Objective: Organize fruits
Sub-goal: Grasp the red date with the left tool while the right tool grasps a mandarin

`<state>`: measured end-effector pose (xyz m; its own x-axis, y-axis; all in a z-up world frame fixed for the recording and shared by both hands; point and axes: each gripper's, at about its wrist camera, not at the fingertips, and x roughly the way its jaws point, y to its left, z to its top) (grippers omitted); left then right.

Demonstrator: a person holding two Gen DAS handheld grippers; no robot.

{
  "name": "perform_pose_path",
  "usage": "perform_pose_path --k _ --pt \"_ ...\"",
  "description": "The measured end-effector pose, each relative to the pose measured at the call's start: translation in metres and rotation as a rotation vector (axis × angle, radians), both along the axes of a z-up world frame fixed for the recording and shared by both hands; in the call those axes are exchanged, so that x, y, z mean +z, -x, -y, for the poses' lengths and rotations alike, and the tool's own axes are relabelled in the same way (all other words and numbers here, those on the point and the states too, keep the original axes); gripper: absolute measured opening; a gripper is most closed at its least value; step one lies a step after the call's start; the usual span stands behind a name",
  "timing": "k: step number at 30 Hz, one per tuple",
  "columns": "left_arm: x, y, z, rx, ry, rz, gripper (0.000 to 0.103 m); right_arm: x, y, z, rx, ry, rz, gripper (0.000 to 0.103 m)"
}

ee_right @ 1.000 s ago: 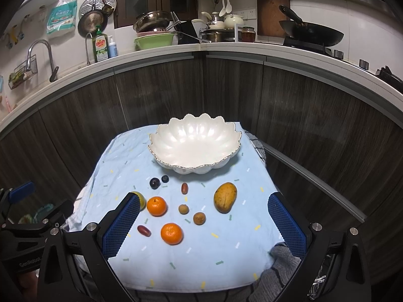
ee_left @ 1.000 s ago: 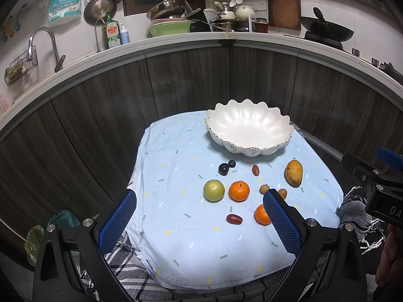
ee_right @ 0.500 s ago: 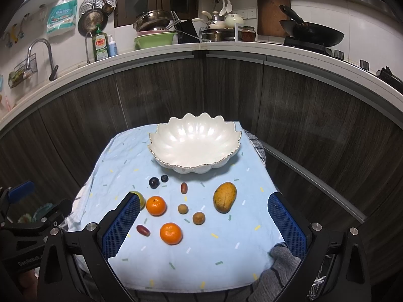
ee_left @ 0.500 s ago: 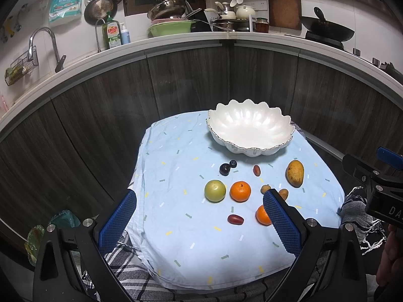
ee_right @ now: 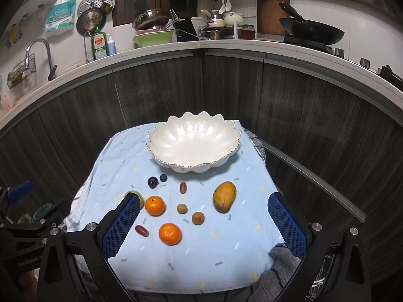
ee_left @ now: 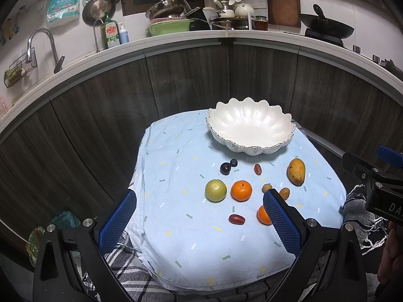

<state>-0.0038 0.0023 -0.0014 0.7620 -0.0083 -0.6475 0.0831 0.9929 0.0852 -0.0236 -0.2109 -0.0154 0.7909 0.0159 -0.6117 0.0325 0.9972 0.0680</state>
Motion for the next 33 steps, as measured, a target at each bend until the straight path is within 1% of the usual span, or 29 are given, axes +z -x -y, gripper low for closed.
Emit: perform_pose_path --k 6,19,27,33 --pt "-0.004 -0.006 0.0 -0.003 -0.01 -0.007 0.102 -0.006 -0.008 -0.002 0.015 0.003 -0.012 0.103" --pt "-0.019 -0.018 0.006 -0.056 -0.017 -0.052 0.101 -0.024 -0.024 -0.003 0.034 0.011 -0.048 0.103" --pt "-0.028 -0.022 0.008 -0.073 -0.039 -0.047 0.101 -0.034 -0.032 -0.007 0.054 0.035 -0.054 0.103" --pt "-0.041 -0.029 0.012 -0.099 -0.031 -0.083 0.095 -0.043 -0.037 -0.009 0.077 0.031 -0.072 0.103"
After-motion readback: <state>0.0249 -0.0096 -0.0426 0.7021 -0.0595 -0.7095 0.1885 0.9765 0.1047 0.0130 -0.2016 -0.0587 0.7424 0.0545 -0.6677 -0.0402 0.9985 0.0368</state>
